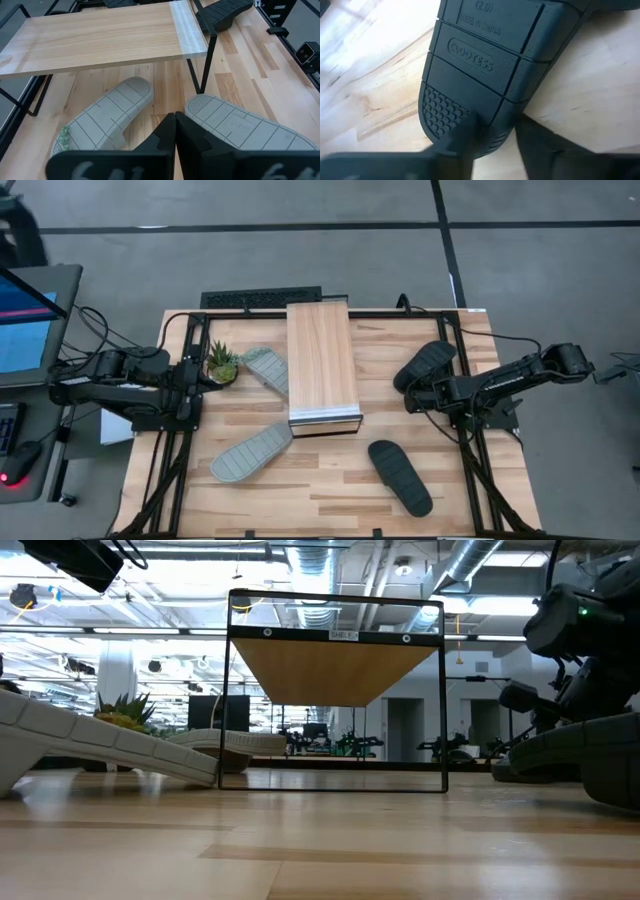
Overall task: Pick and place slides into the shelf
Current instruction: Put the top black slide on the shelf
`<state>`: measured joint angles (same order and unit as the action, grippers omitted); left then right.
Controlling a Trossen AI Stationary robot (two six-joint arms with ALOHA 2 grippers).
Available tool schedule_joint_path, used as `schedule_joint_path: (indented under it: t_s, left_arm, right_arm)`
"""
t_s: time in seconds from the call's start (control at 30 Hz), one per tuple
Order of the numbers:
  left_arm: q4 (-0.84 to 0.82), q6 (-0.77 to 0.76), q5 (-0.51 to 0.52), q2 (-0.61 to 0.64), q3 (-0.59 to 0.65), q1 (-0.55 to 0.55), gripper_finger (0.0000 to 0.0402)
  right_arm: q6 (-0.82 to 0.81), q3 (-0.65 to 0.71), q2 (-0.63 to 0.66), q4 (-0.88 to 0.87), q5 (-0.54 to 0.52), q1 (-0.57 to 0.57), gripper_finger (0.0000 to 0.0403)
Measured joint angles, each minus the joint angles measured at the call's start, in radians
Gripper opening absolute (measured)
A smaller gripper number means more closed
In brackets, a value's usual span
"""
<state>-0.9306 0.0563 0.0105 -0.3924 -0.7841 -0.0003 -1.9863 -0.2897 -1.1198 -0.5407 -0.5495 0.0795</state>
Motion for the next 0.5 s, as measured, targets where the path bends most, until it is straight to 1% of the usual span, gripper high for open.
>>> schedule_joint_path:
  t_s: [0.07,0.1,0.33,0.5]
  left_arm:
    - [0.0,0.0,0.0,0.0,0.0,0.0,0.0]
    - [0.0,0.0,0.0,0.0,0.0,0.0,0.0]
    - [0.0,0.0,0.0,0.0,0.0,0.0,0.0]
    - [0.0,0.0,0.0,0.0,0.0,0.0,0.0]
  right_arm:
    - [0.05,0.0,-0.01,0.008,-0.006,0.004,0.0036]
    - [0.071,0.0,-0.013,0.009,-0.012,0.008,0.0023]
    - [0.103,0.001,-0.008,0.004,-0.013,0.026,0.0014]
    - [0.114,-0.019,-0.006,-0.011,-0.025,0.062,0.0009]
